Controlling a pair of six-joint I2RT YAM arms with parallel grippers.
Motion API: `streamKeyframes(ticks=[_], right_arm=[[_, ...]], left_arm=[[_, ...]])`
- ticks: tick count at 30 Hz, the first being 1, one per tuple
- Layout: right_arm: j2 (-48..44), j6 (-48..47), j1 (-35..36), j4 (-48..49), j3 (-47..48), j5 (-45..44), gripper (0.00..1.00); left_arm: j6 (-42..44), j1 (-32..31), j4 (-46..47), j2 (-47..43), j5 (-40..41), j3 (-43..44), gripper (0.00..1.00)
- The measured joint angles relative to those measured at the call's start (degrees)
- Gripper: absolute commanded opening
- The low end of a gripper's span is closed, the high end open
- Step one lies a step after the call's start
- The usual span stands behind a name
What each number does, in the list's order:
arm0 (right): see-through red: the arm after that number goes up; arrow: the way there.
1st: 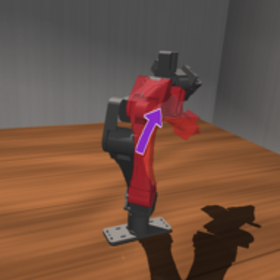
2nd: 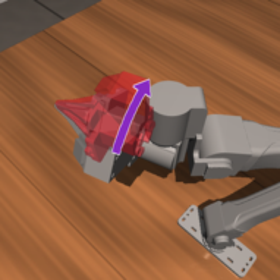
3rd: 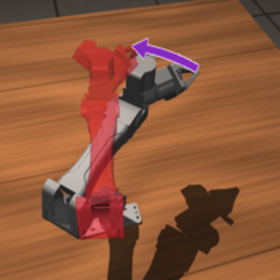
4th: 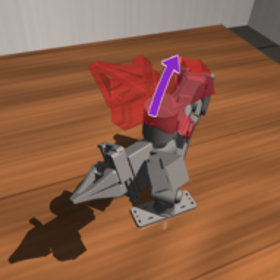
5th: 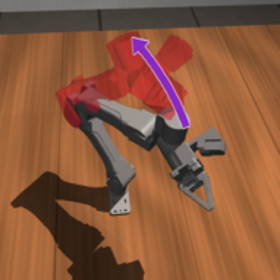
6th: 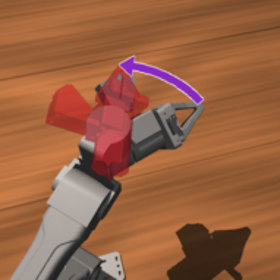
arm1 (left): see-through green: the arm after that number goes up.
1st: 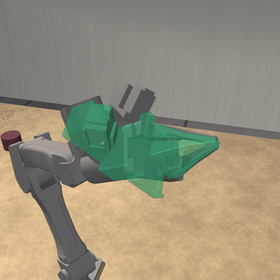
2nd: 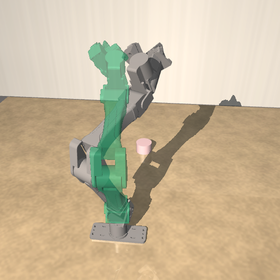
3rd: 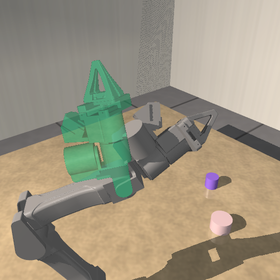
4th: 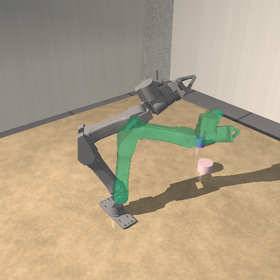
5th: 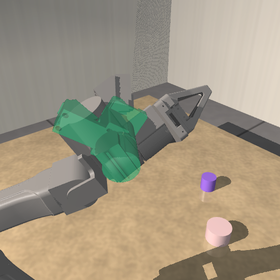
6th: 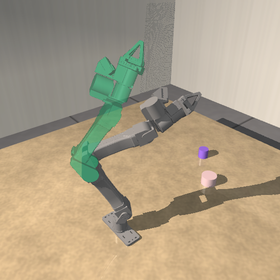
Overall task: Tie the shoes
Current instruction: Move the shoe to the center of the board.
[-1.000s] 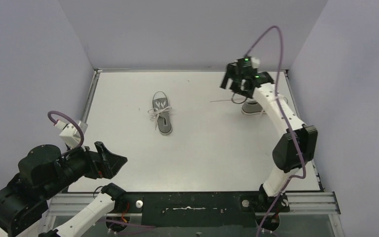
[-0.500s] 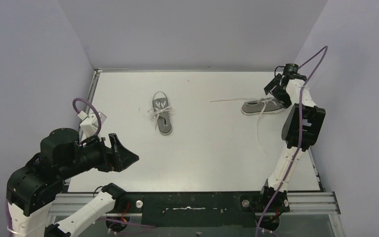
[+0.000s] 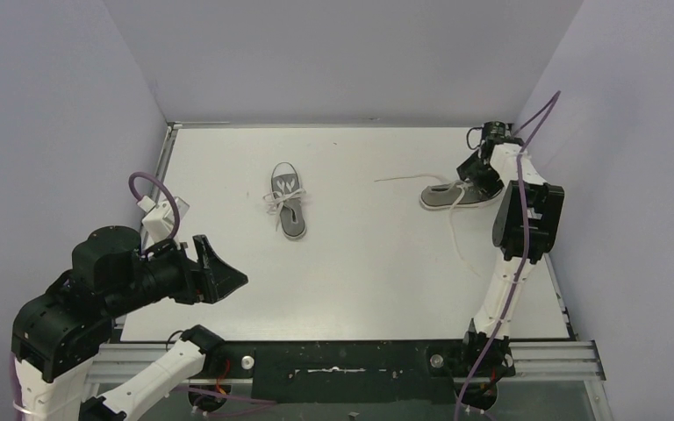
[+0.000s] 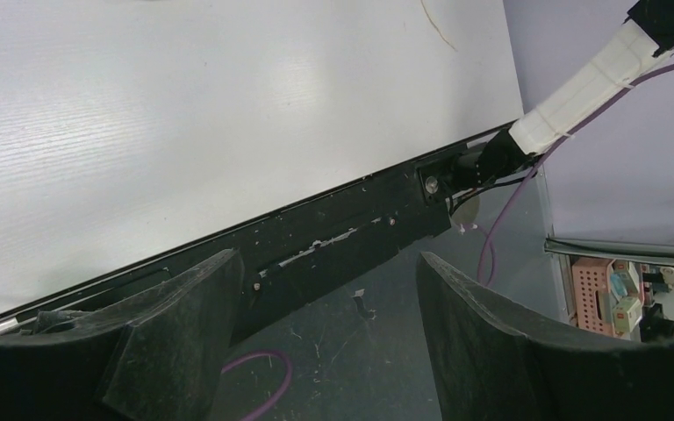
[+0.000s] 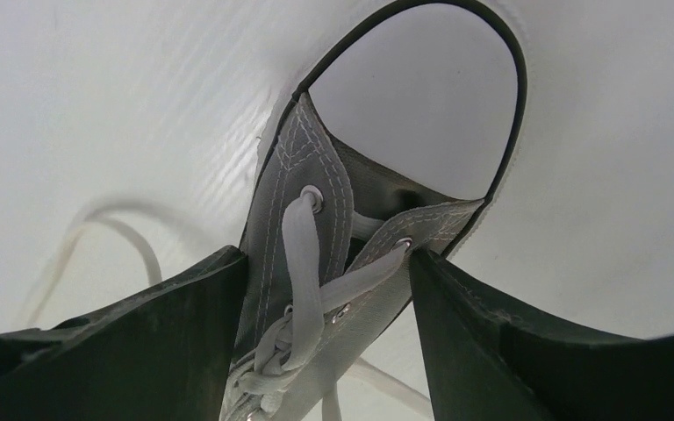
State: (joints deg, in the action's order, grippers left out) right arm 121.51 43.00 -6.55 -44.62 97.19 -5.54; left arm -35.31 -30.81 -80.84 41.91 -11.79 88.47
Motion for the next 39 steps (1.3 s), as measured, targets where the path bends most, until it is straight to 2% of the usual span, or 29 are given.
streamKeyframes(ticks=[3, 4, 6, 9, 14, 17, 20, 26, 29, 33, 39], right_arm=[[-4.2, -3.2, 4.1, 2.7, -6.8, 0.1, 0.66], [-6.4, -4.2, 5.9, 3.8, -10.1, 0.4, 0.66], [-11.4, -6.4, 10.6, 5.2, -17.2, 1.6, 0.68], [-18.6, -9.3, 19.0, 6.2, -26.7, 4.2, 0.71], [-30.0, -12.4, 31.7, 7.4, -39.6, 11.8, 0.74], [-34.7, -12.6, 34.7, 7.8, -44.2, 16.0, 0.77], [-36.5, -12.6, 35.6, 8.3, -46.0, 18.3, 0.88], [-36.8, -14.8, 33.3, 1.0, -39.0, 21.7, 0.96], [-39.8, -16.1, 25.9, -1.7, -36.2, 23.7, 0.97], [-45.8, -17.0, 14.0, -5.0, -36.9, 25.3, 0.95], [-46.9, -14.8, 8.6, -9.0, -43.8, 27.4, 0.91]], left_arm=[[0.0, 0.0, 0.1, 0.0, 0.0, 0.0, 0.69], [0.0, 0.0, 0.2, 0.0, 0.0, -0.2, 0.64], [-0.4, 0.0, 1.1, -0.5, 0.0, -1.7, 0.58], [-1.3, 0.0, 3.5, -1.4, -0.7, -6.5, 0.58], [-5.2, -0.3, 14.8, -2.8, -2.9, -21.6, 0.8], [-6.6, -1.3, 22.5, -3.5, -3.4, -30.3, 0.81], [-5.7, -3.6, 29.4, -2.9, -3.4, -36.0, 0.8], [3.8, -13.7, 46.6, 6.3, -2.7, -41.9, 0.8], [10.6, -17.7, 55.6, 12.9, -2.4, -43.8, 0.77], [18.0, -19.2, 67.4, 23.7, -3.3, -44.2, 0.69], [25.7, -20.5, 82.3, 38.9, -8.1, -44.1, 0.66]])
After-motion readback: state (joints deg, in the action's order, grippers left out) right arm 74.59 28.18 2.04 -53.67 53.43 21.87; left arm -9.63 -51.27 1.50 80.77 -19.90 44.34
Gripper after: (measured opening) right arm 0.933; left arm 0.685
